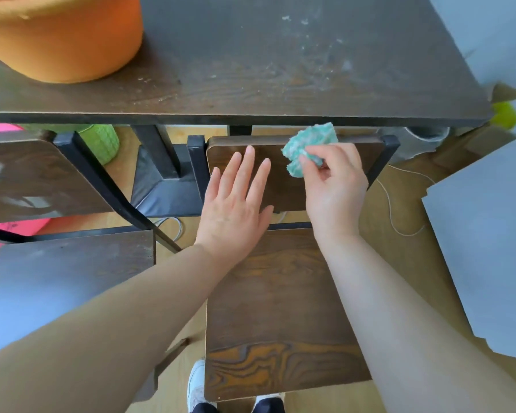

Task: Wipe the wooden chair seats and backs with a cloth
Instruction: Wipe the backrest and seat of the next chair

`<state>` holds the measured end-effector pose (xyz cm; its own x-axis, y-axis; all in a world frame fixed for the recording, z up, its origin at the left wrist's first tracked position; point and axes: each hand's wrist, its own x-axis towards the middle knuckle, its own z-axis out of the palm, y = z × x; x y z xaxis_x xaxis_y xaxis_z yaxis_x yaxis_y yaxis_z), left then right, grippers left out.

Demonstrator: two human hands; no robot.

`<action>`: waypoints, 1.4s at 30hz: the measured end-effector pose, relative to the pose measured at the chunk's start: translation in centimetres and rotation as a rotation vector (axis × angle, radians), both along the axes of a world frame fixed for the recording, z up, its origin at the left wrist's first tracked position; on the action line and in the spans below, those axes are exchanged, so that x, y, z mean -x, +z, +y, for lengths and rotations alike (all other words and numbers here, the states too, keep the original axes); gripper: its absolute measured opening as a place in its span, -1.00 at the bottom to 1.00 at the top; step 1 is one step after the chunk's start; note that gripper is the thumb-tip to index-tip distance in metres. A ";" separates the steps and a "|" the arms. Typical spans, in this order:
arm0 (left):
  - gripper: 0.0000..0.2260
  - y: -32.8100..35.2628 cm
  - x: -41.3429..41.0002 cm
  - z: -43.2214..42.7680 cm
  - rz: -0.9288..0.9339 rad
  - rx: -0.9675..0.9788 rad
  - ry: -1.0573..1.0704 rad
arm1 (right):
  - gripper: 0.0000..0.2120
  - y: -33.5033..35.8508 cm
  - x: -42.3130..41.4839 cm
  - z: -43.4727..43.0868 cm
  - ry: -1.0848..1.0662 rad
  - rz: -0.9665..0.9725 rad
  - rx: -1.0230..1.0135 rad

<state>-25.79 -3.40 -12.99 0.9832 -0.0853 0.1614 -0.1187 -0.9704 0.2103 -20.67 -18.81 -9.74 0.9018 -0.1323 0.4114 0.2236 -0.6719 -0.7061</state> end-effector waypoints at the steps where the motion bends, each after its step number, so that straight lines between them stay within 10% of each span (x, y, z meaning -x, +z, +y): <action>1: -0.37 0.3 -0.4 -0.4 -0.012 0.003 0.006 | -0.81 0.2 -0.5 0.0 0.006 -0.005 0.006; 29: -0.36 -10.0 4.4 -0.5 0.161 -0.055 0.073 | -0.86 -16.6 1.5 -0.9 0.074 0.476 0.075; 42: -0.36 -5.8 2.8 -2.6 0.194 -0.026 0.097 | -0.88 -6.4 2.7 -4.2 -0.005 0.162 -0.134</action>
